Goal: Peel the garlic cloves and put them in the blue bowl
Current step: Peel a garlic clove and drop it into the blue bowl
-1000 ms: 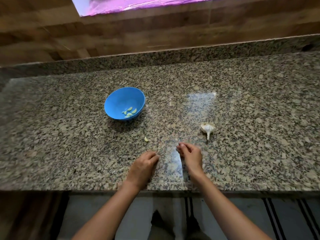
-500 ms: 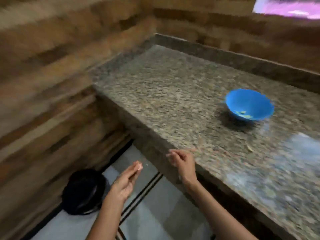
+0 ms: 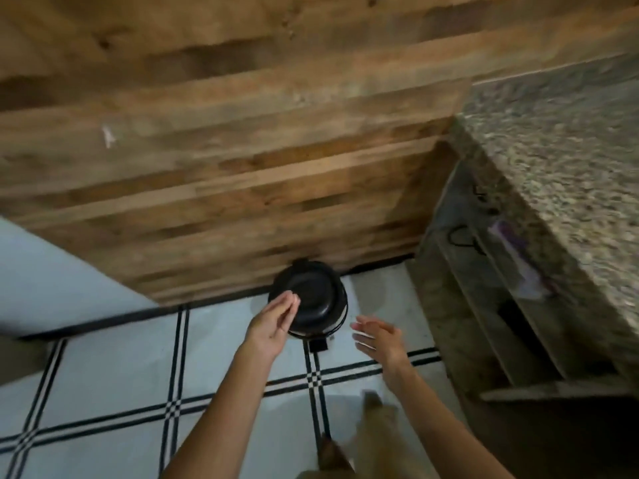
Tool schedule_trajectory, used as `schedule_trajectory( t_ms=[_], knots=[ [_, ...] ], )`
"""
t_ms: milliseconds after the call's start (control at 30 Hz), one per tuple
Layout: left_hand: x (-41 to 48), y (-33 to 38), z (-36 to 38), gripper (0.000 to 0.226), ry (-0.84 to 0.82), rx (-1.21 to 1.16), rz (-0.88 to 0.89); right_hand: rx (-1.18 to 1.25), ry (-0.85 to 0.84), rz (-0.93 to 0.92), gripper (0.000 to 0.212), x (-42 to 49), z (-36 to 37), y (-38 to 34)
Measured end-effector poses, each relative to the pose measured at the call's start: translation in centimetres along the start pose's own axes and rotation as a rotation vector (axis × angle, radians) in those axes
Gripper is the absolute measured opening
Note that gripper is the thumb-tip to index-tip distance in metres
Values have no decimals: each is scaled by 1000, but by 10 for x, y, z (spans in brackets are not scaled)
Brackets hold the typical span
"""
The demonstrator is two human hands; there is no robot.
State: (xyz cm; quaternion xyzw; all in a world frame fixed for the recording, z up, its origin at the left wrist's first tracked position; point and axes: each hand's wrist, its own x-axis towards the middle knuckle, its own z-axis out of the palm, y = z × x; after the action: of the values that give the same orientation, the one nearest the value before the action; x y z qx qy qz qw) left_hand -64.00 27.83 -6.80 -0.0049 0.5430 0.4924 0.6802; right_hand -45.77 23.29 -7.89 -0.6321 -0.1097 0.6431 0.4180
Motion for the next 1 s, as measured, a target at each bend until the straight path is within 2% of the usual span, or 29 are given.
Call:
schedule_trajectory(
  t_ms=[300,433,467,500,567,667,767,900,1000],
  knots=[
    [69,28,-20,12,37,-64,-40,-37,48,134,29,70,43,11],
    [120,24,-35,25,109,-50,-72,-71,54,231,27,107,59,16],
    [136,19,-40,28,153,-95,-118,-80,39,246,25,113,64,17],
    [152,14,-44,31,203,-252,-172,-94,18,267,22,119,70,17],
    [185,3,-50,33,208,-351,-199,-94,-21,304,19,136,84,19],
    [229,-15,-54,25,249,-127,-174,-28,-35,374,35,180,105,25],
    [276,-24,-57,20,315,-35,-193,19,-17,417,37,245,124,40],
    [325,-28,-56,39,347,124,-143,27,-26,394,44,314,141,66],
    [344,-27,-59,39,366,143,-145,29,-54,408,47,335,142,73]
  ],
)
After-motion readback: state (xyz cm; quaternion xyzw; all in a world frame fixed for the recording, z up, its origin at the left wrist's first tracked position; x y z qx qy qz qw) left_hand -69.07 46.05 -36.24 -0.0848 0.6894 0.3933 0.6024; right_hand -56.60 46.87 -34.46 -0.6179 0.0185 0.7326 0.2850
